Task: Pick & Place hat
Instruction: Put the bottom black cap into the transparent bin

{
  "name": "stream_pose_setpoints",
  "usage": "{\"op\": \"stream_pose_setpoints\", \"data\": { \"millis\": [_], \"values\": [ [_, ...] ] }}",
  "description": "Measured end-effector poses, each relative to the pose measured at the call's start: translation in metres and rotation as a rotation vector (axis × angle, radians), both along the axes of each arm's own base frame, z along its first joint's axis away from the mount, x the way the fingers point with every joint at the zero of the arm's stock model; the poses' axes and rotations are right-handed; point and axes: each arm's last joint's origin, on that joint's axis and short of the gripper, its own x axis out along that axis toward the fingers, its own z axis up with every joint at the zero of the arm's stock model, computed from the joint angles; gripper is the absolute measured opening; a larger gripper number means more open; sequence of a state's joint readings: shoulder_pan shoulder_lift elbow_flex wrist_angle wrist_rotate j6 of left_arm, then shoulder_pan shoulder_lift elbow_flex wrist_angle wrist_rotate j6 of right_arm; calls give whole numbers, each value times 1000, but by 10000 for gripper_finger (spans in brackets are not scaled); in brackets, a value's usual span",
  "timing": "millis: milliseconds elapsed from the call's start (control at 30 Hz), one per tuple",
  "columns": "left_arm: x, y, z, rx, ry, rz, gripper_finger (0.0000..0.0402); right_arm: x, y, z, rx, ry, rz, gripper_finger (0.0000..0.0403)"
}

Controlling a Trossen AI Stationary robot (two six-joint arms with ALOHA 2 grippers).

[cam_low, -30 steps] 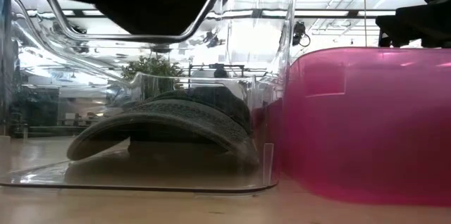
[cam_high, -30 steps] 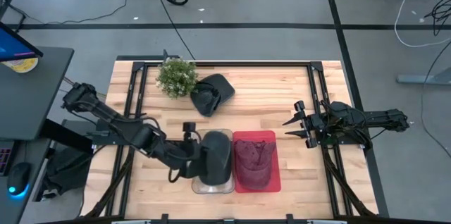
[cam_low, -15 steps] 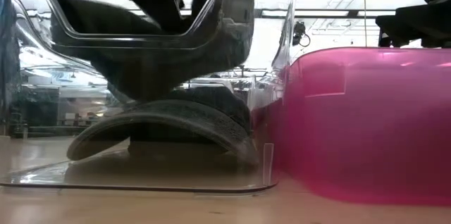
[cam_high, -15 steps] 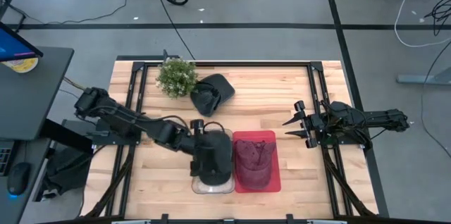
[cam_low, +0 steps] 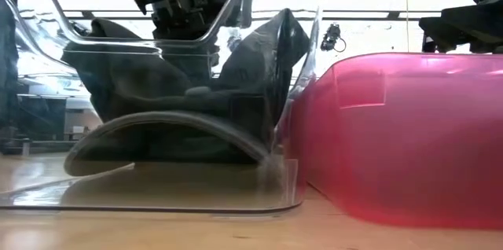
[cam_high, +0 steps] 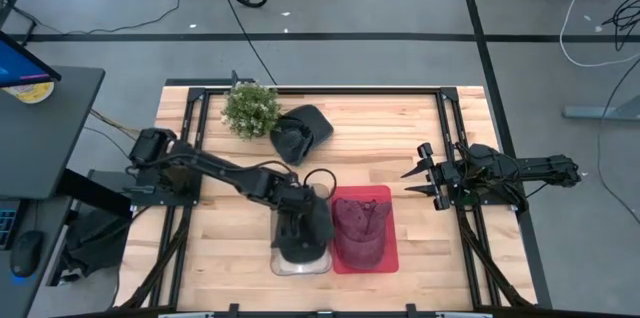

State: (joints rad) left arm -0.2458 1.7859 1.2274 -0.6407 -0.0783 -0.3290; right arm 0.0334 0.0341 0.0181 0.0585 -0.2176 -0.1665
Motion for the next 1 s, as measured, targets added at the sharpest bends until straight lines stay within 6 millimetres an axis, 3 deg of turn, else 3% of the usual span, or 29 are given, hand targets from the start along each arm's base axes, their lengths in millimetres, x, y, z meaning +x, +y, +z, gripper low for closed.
{"op": "stream_pose_setpoints", "data": {
  "millis": [267,667,1000],
  "values": [
    [1,4,0,-4,-8,1,38,0,0,0,0,0,0,157],
    [1,4,-1,5,-9,-16,103,0,0,0,0,0,0,157],
    [-11,1,28,-64,-74,-20,124,0,0,0,0,0,0,157]
  ]
}}
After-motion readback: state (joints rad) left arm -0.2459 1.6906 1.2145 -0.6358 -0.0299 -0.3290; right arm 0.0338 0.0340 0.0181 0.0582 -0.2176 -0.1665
